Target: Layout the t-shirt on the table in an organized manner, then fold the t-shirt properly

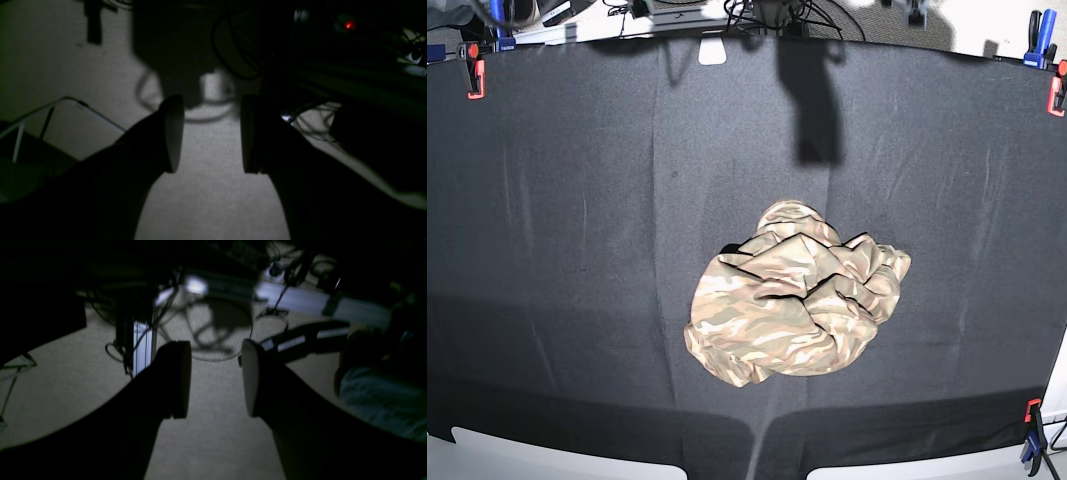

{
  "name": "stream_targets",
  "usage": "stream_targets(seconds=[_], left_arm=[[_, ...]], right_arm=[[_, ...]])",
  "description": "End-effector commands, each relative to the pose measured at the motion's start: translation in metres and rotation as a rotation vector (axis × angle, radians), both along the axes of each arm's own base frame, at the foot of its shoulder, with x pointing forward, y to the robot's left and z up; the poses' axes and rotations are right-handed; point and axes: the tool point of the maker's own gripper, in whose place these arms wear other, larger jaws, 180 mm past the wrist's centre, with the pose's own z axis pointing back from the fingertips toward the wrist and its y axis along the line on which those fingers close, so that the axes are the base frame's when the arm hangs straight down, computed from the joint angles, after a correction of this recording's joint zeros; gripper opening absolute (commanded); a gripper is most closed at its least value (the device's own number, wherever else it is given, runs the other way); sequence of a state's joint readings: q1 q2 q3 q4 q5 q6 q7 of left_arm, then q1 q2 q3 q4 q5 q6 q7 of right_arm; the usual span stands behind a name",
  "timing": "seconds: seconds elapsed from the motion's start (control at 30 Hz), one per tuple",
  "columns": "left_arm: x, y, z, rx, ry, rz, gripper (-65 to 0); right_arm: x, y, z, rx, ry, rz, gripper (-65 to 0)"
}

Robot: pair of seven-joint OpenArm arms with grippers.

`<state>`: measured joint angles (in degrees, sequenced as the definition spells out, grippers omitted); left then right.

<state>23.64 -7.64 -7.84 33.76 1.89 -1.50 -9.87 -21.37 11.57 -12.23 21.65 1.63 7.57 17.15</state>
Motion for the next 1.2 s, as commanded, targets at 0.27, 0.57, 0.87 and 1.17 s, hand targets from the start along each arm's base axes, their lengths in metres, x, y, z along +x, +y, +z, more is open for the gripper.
stream_targets(seconds=[0.27,0.57,0.87,1.17], left_arm=[[-0.029,0.039,0.03,0.057,-0.037,0.027,-39.2],[-0.031,0.074,0.078,0.081,-0.128,0.031,-39.2],[-0.025,0.07,0.127,0.055,-0.204,-0.074,-39.2],[-0.017,0.069,0.168,0.002,-0.239,-0.061,-39.2]], right_arm=[[-0.075,-0.019,0.048,0.061,0.018,-0.036,-40.4],[-0.082,-0.002,0.119,0.226,-0.069,-0.097,-40.4],[-0.028,-0.009,0.171,0.226,-0.263,-0.109,-40.4],[0.009,-0.03,0.21,0.18,-0.393,-0.101,-40.4]])
